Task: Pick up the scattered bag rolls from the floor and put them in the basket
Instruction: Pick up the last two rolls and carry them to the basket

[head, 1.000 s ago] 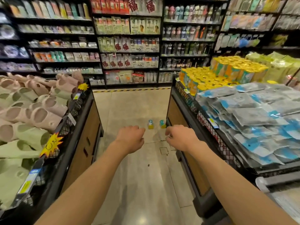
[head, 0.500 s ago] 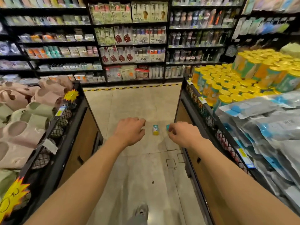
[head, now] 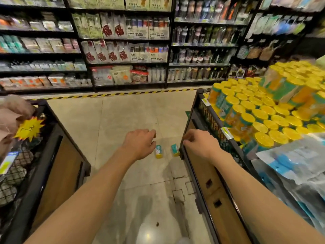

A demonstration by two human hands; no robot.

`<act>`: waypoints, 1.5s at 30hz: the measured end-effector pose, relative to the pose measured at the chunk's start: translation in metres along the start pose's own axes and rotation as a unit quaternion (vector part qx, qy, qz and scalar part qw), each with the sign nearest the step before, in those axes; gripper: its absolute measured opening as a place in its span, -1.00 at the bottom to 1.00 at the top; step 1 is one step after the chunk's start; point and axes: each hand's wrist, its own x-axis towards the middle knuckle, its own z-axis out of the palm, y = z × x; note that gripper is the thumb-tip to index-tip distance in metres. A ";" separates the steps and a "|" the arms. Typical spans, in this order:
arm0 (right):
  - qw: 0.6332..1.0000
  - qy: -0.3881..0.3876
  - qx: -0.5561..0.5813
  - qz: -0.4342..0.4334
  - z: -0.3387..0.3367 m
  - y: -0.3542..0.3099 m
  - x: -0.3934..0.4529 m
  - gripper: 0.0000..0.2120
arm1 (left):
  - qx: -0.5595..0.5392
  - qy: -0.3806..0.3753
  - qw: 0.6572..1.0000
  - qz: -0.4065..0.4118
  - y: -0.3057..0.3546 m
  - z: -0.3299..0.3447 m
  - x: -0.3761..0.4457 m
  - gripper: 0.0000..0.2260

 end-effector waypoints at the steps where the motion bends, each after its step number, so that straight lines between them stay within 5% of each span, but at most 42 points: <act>1: 1.000 -0.002 0.000 0.007 0.000 0.006 0.017 -0.74 | -0.004 -0.007 1.000 -0.004 -0.004 0.005 0.018 -0.69; 25: 0.982 -0.109 0.116 0.098 0.056 0.089 0.448 -0.52 | -0.104 -0.082 0.985 -0.110 -0.098 0.126 0.395 -0.67; 30: 0.959 -0.111 0.192 0.178 0.130 0.120 0.515 -0.47 | -0.163 -0.133 0.968 -0.136 -0.121 0.225 0.454 -0.69; 37: 0.933 -0.120 0.232 0.246 0.312 0.201 0.583 -0.36 | -0.314 -0.141 0.899 -0.271 -0.119 0.427 0.517 -0.70; 45: 0.935 -0.108 0.223 0.254 0.542 0.294 0.658 -0.24 | -0.320 -0.190 0.867 -0.331 -0.114 0.691 0.546 -0.45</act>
